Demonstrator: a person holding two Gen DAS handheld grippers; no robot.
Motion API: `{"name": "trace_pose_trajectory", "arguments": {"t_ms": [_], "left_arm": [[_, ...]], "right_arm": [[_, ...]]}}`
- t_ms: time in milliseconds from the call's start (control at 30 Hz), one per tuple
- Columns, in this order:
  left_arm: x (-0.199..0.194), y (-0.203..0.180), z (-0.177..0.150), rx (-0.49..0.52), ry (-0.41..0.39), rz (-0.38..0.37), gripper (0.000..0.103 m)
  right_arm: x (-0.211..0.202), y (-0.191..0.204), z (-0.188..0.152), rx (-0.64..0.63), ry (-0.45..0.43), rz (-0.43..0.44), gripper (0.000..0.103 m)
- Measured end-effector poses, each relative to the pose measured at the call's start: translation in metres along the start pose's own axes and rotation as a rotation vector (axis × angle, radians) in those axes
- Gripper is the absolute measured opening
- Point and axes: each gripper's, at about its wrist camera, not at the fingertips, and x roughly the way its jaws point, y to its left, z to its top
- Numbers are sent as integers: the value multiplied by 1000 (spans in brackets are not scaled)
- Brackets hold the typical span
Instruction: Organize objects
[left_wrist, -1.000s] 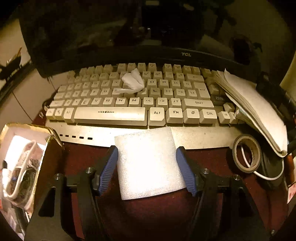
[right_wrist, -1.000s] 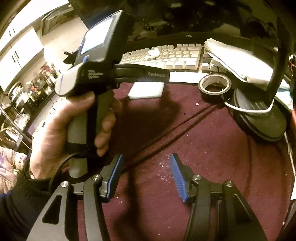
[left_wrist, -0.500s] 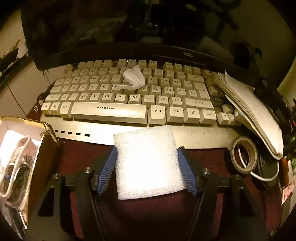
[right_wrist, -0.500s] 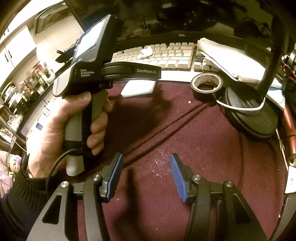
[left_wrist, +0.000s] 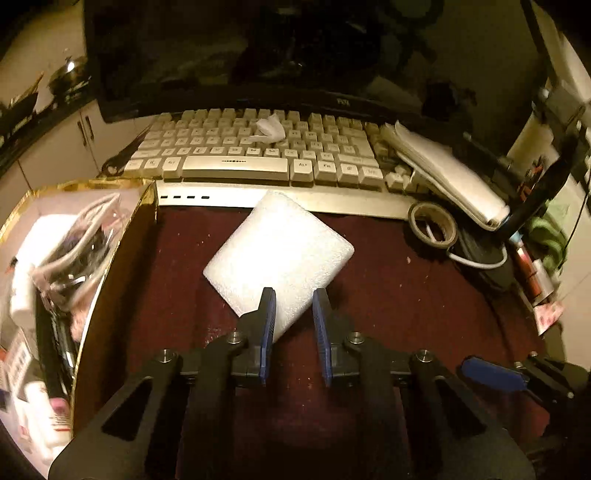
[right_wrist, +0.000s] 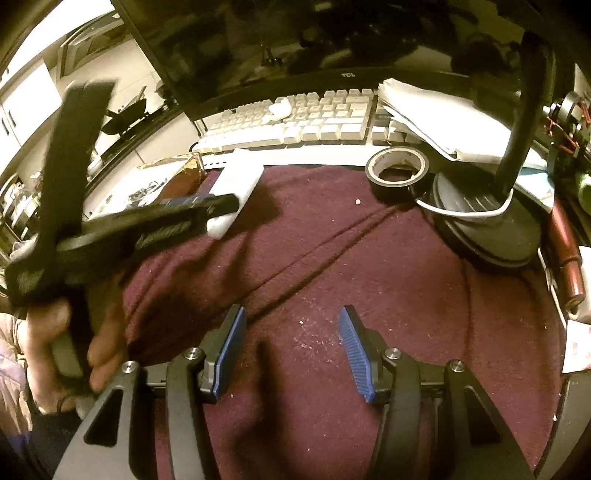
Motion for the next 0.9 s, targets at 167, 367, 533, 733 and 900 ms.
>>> {"name": "trace_pose_trajectory", "arguments": {"t_ms": [167, 367, 533, 733, 900], "left_arm": [[0, 22, 4, -123, 3, -109, 54], [8, 44, 12, -215, 28, -109, 58], [8, 36, 20, -153, 24, -83, 58], [21, 16, 40, -15, 36, 23, 58], [54, 8, 52, 88, 106, 35, 58]], "right_arm": [[6, 7, 4, -23, 11, -1, 53], [8, 12, 1, -34, 13, 5, 53], [12, 9, -2, -21, 16, 16, 53], [12, 7, -1, -17, 11, 36, 53], [11, 5, -3, -9, 3, 54, 53]]}}
